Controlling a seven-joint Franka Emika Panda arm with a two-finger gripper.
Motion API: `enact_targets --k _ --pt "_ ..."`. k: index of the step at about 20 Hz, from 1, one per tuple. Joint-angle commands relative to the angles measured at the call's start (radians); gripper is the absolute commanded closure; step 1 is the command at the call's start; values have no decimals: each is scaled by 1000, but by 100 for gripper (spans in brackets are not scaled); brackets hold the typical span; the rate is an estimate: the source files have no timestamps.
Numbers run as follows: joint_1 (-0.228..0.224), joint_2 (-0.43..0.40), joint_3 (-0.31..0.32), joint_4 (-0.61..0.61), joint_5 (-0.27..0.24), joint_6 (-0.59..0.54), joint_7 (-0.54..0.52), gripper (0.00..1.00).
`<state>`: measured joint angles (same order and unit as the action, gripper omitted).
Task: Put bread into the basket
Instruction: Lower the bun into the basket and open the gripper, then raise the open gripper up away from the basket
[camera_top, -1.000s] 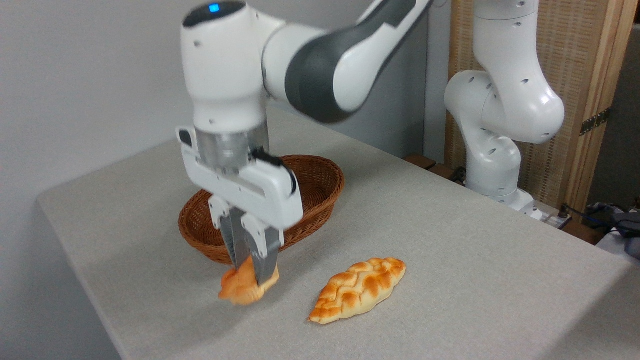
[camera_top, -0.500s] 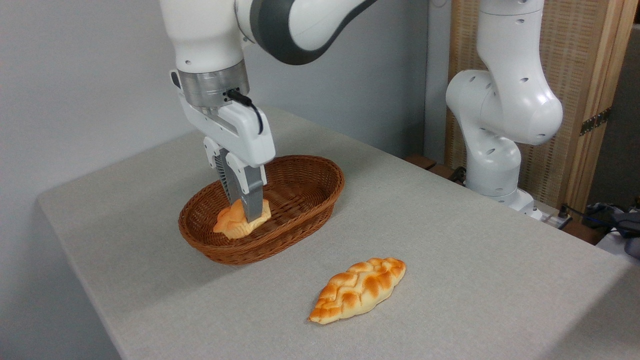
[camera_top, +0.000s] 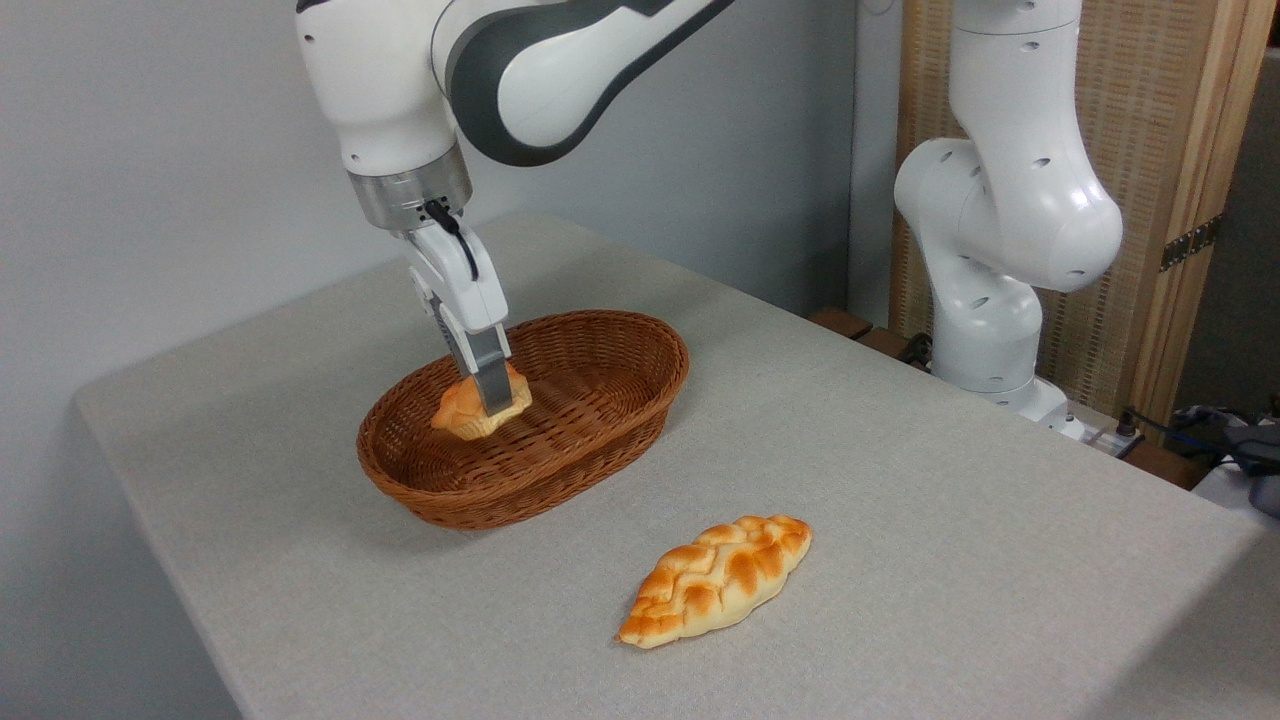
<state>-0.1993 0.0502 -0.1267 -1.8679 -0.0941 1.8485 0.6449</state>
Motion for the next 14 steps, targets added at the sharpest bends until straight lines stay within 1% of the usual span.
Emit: enact_targets --k 1,2,5,7,12,14 --pt "3 3 -16 -2 -21 8 6 9" --pt "3 3 -16 -2 -15 9 9 0" --pt "3 3 -14 0 -7 72 16 0" --pt "4 3 -8 1 -7 89 18 0" --pt "4 -1 -5 6 -6 89 15 0" --pt "12 -10 -2 21 0 75 12 0"
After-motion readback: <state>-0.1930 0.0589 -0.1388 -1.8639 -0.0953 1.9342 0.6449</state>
